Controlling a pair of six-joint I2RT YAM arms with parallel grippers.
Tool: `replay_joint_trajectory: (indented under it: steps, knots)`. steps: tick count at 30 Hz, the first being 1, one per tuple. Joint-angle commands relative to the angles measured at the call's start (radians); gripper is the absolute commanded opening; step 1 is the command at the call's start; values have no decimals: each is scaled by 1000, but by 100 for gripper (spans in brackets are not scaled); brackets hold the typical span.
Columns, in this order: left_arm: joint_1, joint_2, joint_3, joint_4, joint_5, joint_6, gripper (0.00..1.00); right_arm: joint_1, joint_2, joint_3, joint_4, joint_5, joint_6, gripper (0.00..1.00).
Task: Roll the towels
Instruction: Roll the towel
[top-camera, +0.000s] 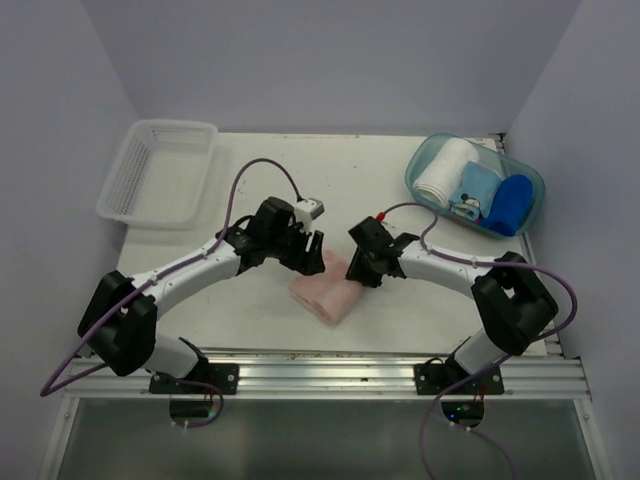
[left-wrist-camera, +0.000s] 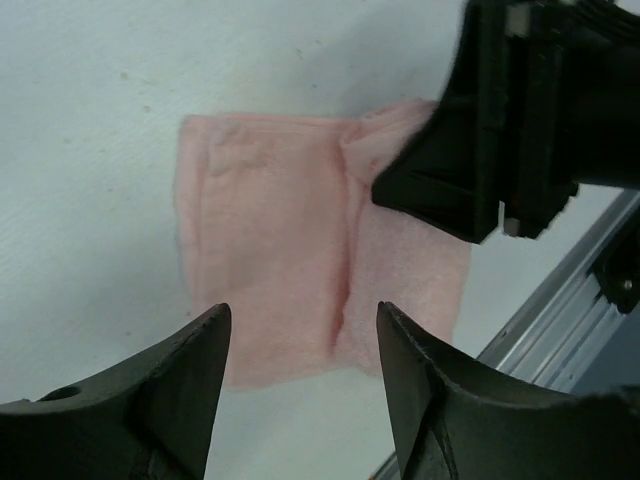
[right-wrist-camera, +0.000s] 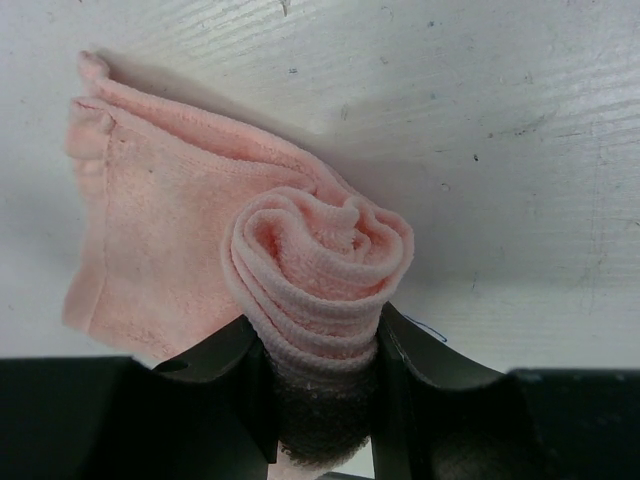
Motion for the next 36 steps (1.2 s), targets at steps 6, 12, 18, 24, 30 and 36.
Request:
replay_joint_trajectory:
  steps: [6,12,18,24,30,36]
  knots:
    - [-197,-139,-83,90,-94,5,69,7,65,95,-121,27,34,31]
    - [-347,-200,-146,150,-292,-10,77,9,113,129,-146,-3,50,31]
    - [-462,-138,-143,171,-433,-18,80,9,128,141,-136,-23,60,32]
    - [-544,-29,-119,188,-554,-12,80,7,136,149,-132,-33,63,32]
    - [-585,54,-97,196,-649,-22,79,9,137,152,-132,-39,63,32]
    - [-593,97,-87,185,-723,-55,68,9,136,143,-127,-45,66,32]
